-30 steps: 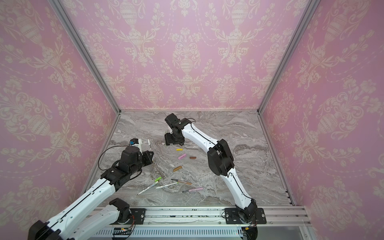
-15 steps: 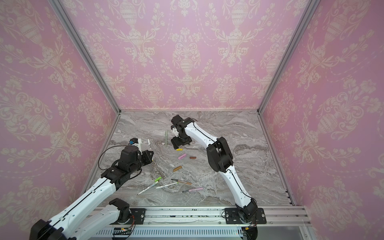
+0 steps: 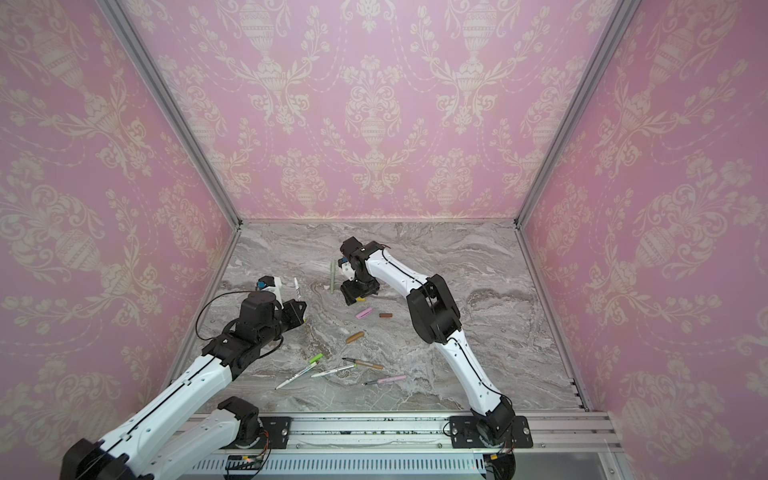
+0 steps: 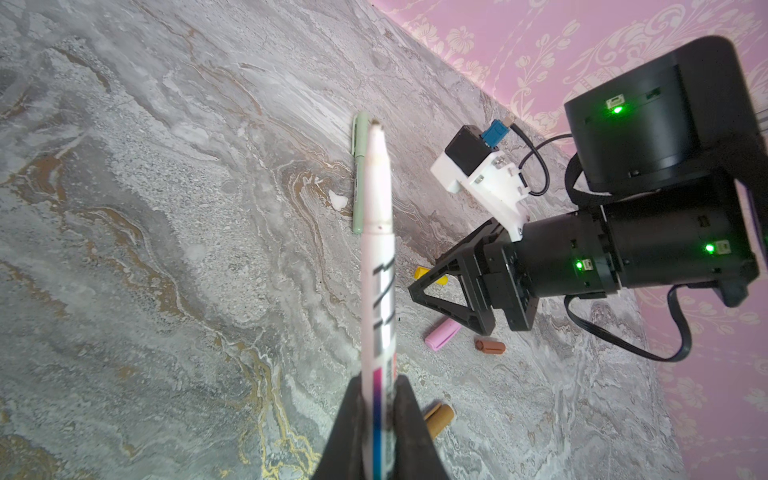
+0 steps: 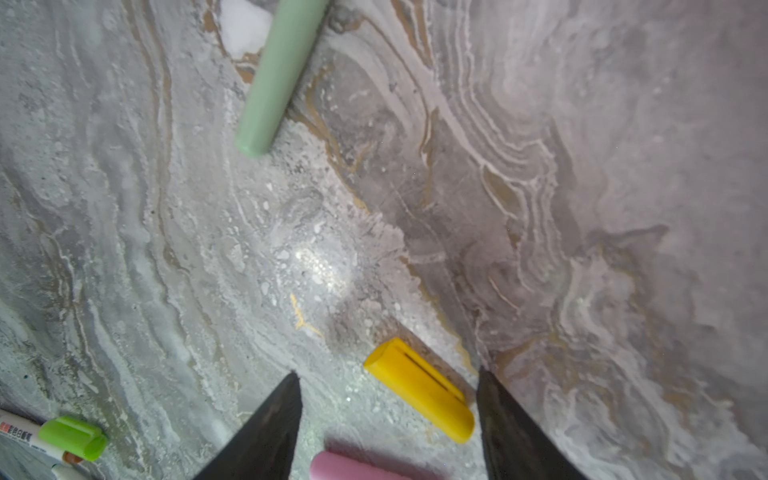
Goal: Insert the pens into the pen caps
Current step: 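Lower the right gripper onto the yellow cap and grasp it, then lift the yellow cap and carry it above the white pen tip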
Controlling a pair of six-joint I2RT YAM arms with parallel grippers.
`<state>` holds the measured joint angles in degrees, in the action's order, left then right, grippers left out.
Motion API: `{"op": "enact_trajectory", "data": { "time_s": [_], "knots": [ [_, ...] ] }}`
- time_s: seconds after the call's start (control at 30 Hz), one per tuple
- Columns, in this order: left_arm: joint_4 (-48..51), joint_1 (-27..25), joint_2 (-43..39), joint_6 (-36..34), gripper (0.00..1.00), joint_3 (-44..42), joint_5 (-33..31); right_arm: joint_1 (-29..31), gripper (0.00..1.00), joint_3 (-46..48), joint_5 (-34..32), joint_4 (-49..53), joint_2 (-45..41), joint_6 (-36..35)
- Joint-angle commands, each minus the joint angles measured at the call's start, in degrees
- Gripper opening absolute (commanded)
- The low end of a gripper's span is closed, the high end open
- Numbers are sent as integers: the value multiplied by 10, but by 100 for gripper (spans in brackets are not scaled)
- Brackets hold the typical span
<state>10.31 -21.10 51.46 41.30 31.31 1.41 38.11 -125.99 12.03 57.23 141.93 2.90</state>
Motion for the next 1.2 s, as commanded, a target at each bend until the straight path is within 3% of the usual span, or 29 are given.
{"op": "enact_trajectory", "data": {
  "time_s": [0.0,0.43,0.7,0.83,1.17],
  "knots": [
    [-7,5,0,11,0,-12,12,19,63,39,2,14,7,-6],
    [-8,6,-9,23,0,-19,19,53,38,82,-79,11,6,15],
    [-11,8,-3,23,0,-15,20,54,15,55,-115,16,30,44],
    [-15,9,5,20,0,-12,25,54,4,53,-104,11,26,53],
    [-34,10,30,5,0,1,73,37,0,56,5,-58,-72,152]
  ]
}}
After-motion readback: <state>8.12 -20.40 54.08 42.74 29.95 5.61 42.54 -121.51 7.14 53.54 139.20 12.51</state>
